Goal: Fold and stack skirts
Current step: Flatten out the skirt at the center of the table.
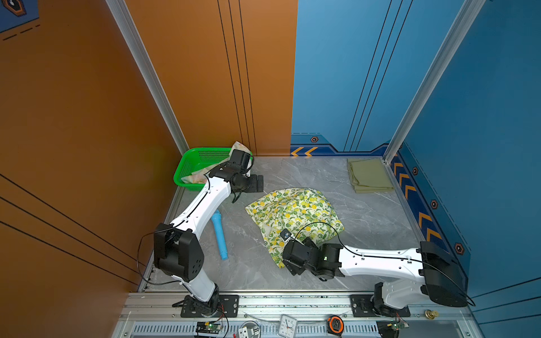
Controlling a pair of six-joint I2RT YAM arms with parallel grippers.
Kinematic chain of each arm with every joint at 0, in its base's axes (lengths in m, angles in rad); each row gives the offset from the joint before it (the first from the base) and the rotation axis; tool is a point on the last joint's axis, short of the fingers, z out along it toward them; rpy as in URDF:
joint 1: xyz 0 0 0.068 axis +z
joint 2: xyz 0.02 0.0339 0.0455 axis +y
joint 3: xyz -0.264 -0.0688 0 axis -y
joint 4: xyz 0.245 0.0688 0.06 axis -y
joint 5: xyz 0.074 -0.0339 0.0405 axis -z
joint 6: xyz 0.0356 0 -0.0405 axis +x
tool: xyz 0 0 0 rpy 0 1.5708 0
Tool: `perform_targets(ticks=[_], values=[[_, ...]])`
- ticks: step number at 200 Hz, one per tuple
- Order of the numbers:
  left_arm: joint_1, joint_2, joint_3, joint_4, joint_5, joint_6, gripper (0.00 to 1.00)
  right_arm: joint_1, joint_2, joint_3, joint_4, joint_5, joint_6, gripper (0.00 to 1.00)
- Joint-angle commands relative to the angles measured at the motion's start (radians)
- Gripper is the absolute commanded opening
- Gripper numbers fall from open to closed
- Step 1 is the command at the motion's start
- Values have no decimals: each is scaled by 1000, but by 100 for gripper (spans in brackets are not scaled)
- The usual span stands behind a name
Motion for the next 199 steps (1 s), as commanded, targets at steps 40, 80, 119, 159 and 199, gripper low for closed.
perform_targets(ticks=[40, 80, 119, 159, 199], values=[[56, -86, -85, 72, 28, -6, 96, 64, 168, 82, -46, 66, -186, 86], [91, -78, -100, 87, 46, -15, 96, 49, 301, 124, 10, 48, -262, 72], [101, -80, -107, 93, 43, -10, 96, -27, 209, 90, 14, 105, -253, 0], [98, -67, -109, 98, 71, -13, 95, -165, -151, 109, -33, 130, -256, 0], [85, -55, -109, 98, 80, -8, 94, -335, -251, 325, -48, 88, -313, 0]])
